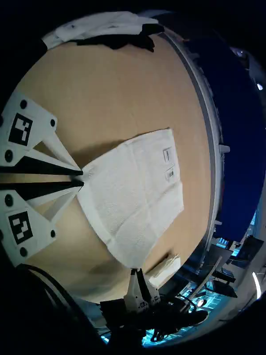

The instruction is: Fold towel

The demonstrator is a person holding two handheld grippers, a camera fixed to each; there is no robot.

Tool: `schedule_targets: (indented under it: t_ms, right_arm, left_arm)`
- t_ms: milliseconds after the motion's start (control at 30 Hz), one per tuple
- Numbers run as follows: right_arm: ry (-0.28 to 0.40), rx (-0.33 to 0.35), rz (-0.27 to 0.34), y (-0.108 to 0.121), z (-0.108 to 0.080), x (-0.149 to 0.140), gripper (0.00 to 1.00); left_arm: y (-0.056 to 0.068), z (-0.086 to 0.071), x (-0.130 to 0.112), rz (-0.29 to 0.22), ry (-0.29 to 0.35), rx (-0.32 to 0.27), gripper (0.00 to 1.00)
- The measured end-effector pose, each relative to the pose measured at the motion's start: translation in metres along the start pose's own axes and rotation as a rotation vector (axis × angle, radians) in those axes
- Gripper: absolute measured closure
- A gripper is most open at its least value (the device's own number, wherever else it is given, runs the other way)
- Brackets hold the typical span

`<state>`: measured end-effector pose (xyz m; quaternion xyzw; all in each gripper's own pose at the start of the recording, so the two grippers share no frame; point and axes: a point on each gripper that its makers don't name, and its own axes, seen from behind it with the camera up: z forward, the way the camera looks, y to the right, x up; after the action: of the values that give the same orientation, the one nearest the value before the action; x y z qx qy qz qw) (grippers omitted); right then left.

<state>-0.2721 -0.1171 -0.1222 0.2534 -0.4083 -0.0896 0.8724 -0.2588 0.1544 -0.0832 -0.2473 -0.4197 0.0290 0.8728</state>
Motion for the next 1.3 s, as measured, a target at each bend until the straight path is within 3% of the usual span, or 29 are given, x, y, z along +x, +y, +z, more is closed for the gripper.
schedule_targets:
  t_ms: [467, 600, 800, 1000, 1300]
  right_arm:
    - [0.044, 0.003, -0.001, 0.000, -0.035, 0.036, 0.83]
    - [0.045, 0.002, 0.000, 0.000, -0.041, 0.040, 0.83]
    - [0.045, -0.005, -0.007, 0.006, -0.035, 0.051, 0.83]
    - [0.054, -0.022, -0.022, 0.025, -0.019, 0.074, 0.83]
    - [0.035, -0.052, -0.034, 0.064, 0.025, 0.106, 0.83]
  left_arm:
    - [0.011, -0.045, 0.029, -0.040, 0.053, -0.010, 0.91]
    - [0.012, -0.051, 0.031, -0.056, 0.059, -0.013, 0.91]
    - [0.008, -0.045, 0.041, -0.083, 0.072, -0.008, 0.91]
    - [-0.008, -0.032, 0.068, -0.078, 0.099, 0.008, 0.91]
    - [-0.040, 0.013, 0.108, -0.065, 0.105, 0.033, 0.91]
